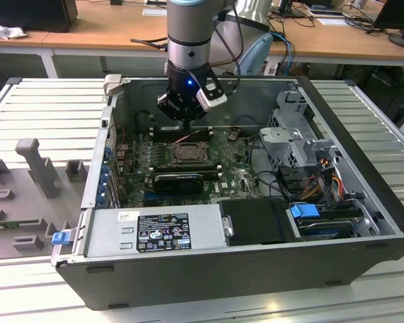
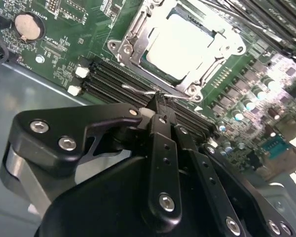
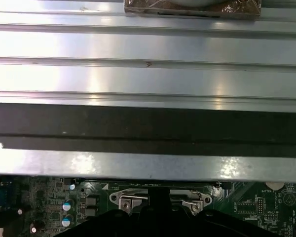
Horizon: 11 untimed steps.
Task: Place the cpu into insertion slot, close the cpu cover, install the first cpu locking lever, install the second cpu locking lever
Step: 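Install the first cpu locking lever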
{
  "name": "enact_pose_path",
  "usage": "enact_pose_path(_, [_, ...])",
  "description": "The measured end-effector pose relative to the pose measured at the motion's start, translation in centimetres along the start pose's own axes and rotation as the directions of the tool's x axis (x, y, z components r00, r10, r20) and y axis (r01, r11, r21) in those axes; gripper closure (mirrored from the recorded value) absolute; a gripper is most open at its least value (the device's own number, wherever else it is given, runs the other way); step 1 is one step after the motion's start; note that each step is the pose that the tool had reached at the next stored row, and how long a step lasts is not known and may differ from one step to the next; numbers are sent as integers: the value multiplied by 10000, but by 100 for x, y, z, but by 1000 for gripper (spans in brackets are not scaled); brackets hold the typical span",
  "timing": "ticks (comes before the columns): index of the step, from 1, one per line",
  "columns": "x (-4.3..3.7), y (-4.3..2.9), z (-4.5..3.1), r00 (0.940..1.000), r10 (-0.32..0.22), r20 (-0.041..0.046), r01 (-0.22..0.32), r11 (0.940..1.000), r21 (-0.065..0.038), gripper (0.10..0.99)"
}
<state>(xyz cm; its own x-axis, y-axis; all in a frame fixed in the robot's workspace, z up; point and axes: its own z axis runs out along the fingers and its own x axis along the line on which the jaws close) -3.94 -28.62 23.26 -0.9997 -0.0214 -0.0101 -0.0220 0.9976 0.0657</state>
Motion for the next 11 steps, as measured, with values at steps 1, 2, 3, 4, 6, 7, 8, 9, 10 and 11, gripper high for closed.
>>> enact_pose_path(1, [-32, 3, 27, 10000, -1, 0, 1, 10000, -1, 980])
enact_pose_path(2, [-52, 6, 39, 10000, -1, -1, 1, 10000, 0, 980])
enact_pose_path(3, [-65, 10, 48, 10000, -2, 0, 2, 10000, -1, 980])
enact_pose_path(4, [-75, 14, 57, 10000, -2, -1, 2, 10000, 0, 980])
enact_pose_path(6, [-87, 26, 70, 10000, -4, -1, 4, 10000, -1, 980])
enact_pose_path(7, [-96, 29, 76, 10000, -9, -1, 9, 10000, -1, 980])
enact_pose_path(8, [-107, 33, 85, 10000, -20, -1, 20, 10000, -2, 980])
enact_pose_path(9, [-114, 35, 92, 10000, -31, -2, 31, 10000, -2, 980])
enact_pose_path(10, [-128, 36, 101, 10000, -44, -4, 44, 10000, -1, 980])
enact_pose_path(11, [-142, 35, 110, 10000, -56, -4, 56, 10000, -1, 980])
